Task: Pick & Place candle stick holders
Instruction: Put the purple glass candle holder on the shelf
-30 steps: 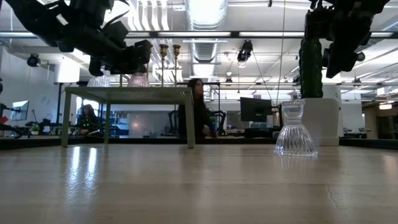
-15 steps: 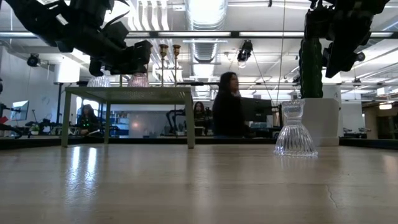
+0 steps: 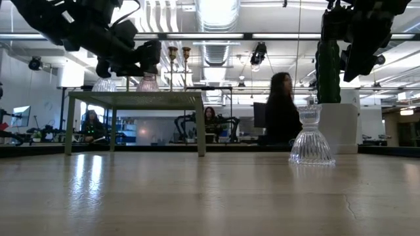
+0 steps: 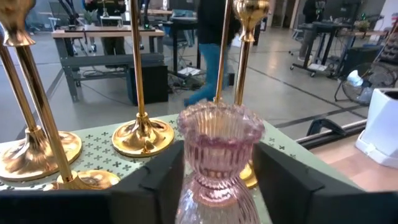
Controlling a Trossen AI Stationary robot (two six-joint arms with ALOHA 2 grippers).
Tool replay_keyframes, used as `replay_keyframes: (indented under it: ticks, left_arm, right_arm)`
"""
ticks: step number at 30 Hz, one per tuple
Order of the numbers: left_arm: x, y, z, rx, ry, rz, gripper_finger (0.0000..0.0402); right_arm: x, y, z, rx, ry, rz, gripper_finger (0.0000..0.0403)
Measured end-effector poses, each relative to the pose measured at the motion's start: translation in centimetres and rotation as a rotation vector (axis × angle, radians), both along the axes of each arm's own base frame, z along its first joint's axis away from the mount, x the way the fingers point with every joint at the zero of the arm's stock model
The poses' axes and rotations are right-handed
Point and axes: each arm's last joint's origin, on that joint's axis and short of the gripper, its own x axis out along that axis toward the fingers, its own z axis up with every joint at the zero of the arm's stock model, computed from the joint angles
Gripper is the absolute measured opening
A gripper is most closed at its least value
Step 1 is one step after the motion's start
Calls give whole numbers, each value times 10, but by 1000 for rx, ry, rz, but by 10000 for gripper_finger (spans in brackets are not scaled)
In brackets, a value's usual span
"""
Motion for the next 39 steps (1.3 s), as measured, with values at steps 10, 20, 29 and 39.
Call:
replay_keyframes:
  ticks: [10,20,29,39]
  left_arm:
    - [4,-3,5,-33,53,-14,233]
    - [-4,-31,45,1,151,4,235]
    - [-20,-73,82,46,104,-61,236]
    - [-18,-99,73,-15,20,-242,236]
  right_arm:
    - [0,0,0,-3,0,6,123]
    - [0,0,0,-3,0,7,119]
    - [0,0,-1,-3,3,7,124]
    - [1,0,0,-14,-9,22,108]
